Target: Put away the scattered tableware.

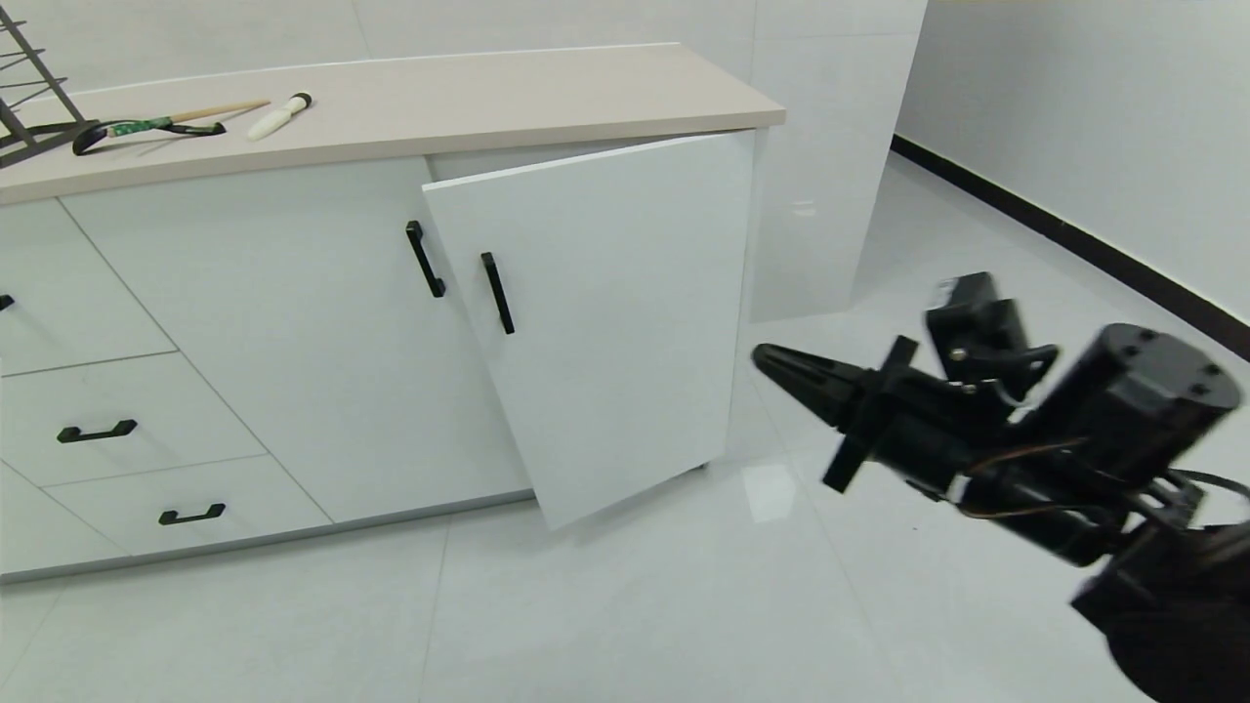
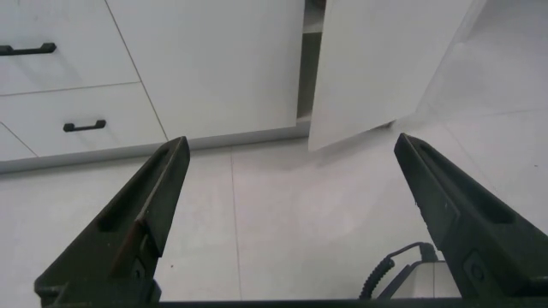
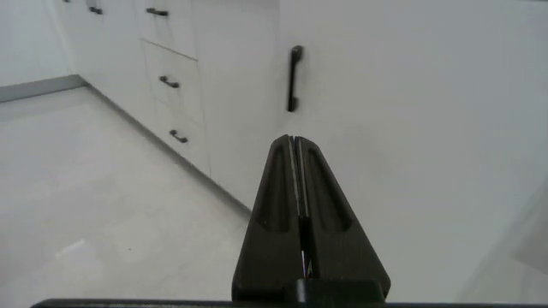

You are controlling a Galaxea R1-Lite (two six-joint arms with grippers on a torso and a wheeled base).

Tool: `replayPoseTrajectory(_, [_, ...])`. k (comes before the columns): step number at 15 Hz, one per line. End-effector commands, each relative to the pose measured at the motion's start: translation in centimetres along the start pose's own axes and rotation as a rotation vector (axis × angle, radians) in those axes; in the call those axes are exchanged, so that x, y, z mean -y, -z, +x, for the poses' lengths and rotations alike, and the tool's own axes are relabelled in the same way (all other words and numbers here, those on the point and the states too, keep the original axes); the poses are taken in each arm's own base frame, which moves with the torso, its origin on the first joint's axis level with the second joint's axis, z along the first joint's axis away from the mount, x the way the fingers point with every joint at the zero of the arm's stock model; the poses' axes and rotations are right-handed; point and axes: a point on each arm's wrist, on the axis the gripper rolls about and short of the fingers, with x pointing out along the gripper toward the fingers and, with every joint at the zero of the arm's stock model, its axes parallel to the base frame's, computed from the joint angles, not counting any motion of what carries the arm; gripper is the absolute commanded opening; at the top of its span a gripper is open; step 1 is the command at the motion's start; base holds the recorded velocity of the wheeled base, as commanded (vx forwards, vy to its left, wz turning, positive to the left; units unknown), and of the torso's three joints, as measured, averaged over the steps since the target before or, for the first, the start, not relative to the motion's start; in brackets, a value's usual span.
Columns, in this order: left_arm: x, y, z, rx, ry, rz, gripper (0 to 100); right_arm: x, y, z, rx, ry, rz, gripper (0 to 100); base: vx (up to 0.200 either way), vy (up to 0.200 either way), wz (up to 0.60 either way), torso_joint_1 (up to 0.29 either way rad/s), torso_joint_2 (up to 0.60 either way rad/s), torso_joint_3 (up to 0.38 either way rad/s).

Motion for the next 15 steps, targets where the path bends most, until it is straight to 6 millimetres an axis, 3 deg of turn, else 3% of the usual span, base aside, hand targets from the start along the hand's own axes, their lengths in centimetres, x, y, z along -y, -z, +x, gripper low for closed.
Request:
replayPoseTrajectory(1, [0.0, 0.0, 0.0, 0.0, 0.001, 0.002, 100, 0.9, -5.7, -13.3, 0.029, 0.294, -0.119, 0, 0.0, 0.0, 0.0, 0.0, 0.0, 0.0])
replayPoseTrajectory(3, [0.0, 0.0, 0.0, -0.002, 0.001, 0.039, 100, -1.9, -5.5, -19.9, -0.015, 0.439, -0.171, 0, 0.0, 0.0, 0.0, 0.0, 0.0, 0.0])
replayPoseTrajectory(4, [0.0, 0.0, 0.0, -0.002, 0.002, 0.061, 100, -2.9, -6.4, -21.3, 0.008, 0.474, -0.21, 0, 0.0, 0.0, 0.0, 0.0, 0.0, 0.0])
replayPoseTrajectory(8, [0.0, 0.0, 0.0, -0.002, 0.001, 0.055, 100, -5.8, -5.6, -24.0, -0.099, 0.447, -0.175, 0, 0.0, 0.0, 0.0, 0.0, 0.0, 0.0])
replayPoseTrajectory(11, [0.0, 0.0, 0.0, -0.002, 0.001, 0.053, 100, -11.9, -0.8, -29.7, -0.274, 0.437, -0.05, 0, 0.0, 0.0, 0.0, 0.0, 0.0, 0.0])
replayPoseTrajectory(12, [0.0, 0.0, 0.0, -0.002, -0.001, 0.053, 100, -12.7, 0.4, -30.3, -0.351, 0.519, -0.028, 0, 0.0, 0.0, 0.0, 0.0, 0.0, 0.0])
replayPoseTrajectory(13, [0.0, 0.0, 0.0, -0.002, -0.001, 0.052, 100, -12.6, 0.4, -30.3, -0.336, 0.537, -0.011, 0, 0.0, 0.0, 0.0, 0.0, 0.0, 0.0])
replayPoseTrajectory(15, [0.0, 0.0, 0.0, -0.002, -0.001, 0.053, 100, -12.3, 0.4, -30.6, -0.343, 0.752, 0.01, 0, 0.0, 0.0, 0.0, 0.0, 0.0, 0.0])
